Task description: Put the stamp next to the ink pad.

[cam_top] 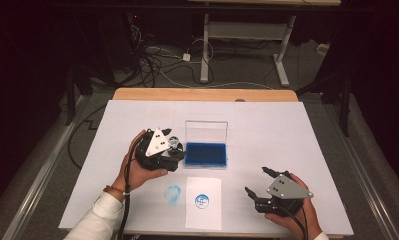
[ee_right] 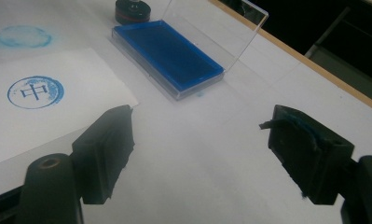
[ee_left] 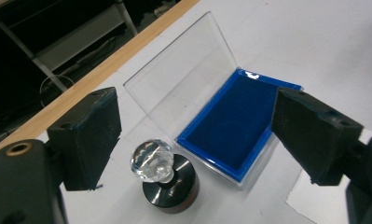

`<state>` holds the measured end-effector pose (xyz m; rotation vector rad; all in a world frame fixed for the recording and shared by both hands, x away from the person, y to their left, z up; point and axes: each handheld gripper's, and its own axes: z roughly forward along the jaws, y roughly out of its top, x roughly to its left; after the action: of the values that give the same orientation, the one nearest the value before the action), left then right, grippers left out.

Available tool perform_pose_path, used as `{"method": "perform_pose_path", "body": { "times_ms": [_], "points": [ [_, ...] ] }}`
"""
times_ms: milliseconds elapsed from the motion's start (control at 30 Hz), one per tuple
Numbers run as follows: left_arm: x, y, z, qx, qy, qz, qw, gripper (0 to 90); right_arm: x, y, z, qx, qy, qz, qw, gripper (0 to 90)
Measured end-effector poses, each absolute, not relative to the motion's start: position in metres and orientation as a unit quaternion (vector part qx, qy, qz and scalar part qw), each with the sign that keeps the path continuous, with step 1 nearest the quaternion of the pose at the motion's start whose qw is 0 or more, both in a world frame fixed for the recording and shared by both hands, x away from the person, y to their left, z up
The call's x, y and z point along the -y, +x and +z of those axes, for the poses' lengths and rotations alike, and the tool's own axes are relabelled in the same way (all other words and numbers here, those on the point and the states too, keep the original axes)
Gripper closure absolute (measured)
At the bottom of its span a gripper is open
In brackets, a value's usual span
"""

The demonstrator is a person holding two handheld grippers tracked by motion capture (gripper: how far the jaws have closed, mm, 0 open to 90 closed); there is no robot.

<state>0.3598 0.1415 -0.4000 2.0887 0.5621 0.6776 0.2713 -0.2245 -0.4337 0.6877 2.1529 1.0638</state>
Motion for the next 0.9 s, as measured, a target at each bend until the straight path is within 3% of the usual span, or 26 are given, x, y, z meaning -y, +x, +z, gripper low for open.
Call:
{"method": "perform_pose_path", "body": {
  "times_ms": [900],
  "points": [
    [-0.144, 0.328, -0.396, -0.196, 0.831, 0.279, 0.439, 15.8, 0.222, 0.270, -0.434, -0.821, 0.258, 0.403, 0.312, 22.6]
  ]
}}
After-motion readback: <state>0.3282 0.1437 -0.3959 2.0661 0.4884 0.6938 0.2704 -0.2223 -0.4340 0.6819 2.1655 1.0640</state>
